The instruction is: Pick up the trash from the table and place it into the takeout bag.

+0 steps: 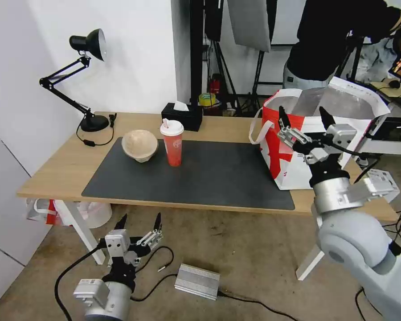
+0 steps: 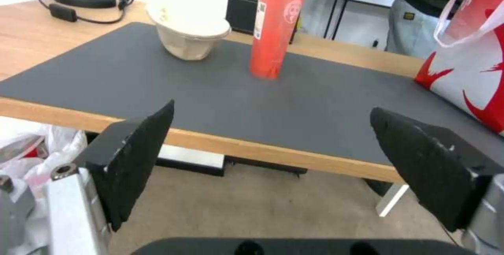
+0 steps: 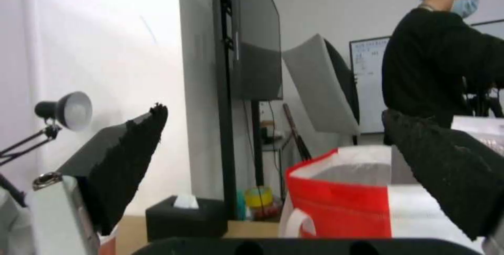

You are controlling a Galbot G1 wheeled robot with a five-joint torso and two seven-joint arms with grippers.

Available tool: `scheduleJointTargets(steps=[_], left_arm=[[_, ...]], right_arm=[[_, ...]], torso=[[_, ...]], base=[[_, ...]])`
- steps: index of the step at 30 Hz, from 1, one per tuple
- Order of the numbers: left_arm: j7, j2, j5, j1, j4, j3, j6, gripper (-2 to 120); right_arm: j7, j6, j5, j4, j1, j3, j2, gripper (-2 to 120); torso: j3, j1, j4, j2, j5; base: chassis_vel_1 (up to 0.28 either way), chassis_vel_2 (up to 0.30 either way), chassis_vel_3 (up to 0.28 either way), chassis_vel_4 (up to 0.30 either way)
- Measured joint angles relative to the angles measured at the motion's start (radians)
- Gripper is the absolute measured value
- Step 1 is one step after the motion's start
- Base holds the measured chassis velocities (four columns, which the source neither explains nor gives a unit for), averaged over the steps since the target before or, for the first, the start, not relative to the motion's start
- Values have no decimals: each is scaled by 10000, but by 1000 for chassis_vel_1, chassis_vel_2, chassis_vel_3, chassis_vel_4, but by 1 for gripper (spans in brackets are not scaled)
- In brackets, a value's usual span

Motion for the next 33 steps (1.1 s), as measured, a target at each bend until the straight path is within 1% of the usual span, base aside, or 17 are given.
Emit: scheduleJointTargets(steps=[2,10,16,26,33], left_arm=[[-2,1,11,18,-10,5,-4,100],[-2,5,21,77,-52,15,-28,100],[-3,7,23,80,-41,-7,-50,100],[1,5,-22,-35,10,-5,-51,100],[15,5,-64,-43,-26,-54,-51,100]], right_arm=[[6,-10,-140,231,-482,161,-2,100],[31,133,-561,475,-1603,330,70,100],[103,154,-858,683,-2176,331,242,100],[101,337,-1599,558,-3038,179,599,100],[173,281,-2079,632,-3681,110,836,100]], torso=[[0,0,0,0,0],[0,1,0,0,0],[0,1,0,0,-1],[0,1,0,0,-1],[0,1,0,0,0]], base=[[0,0,0,0],[0,0,0,0],[0,0,0,0],[0,0,0,0],[0,0,0,0]])
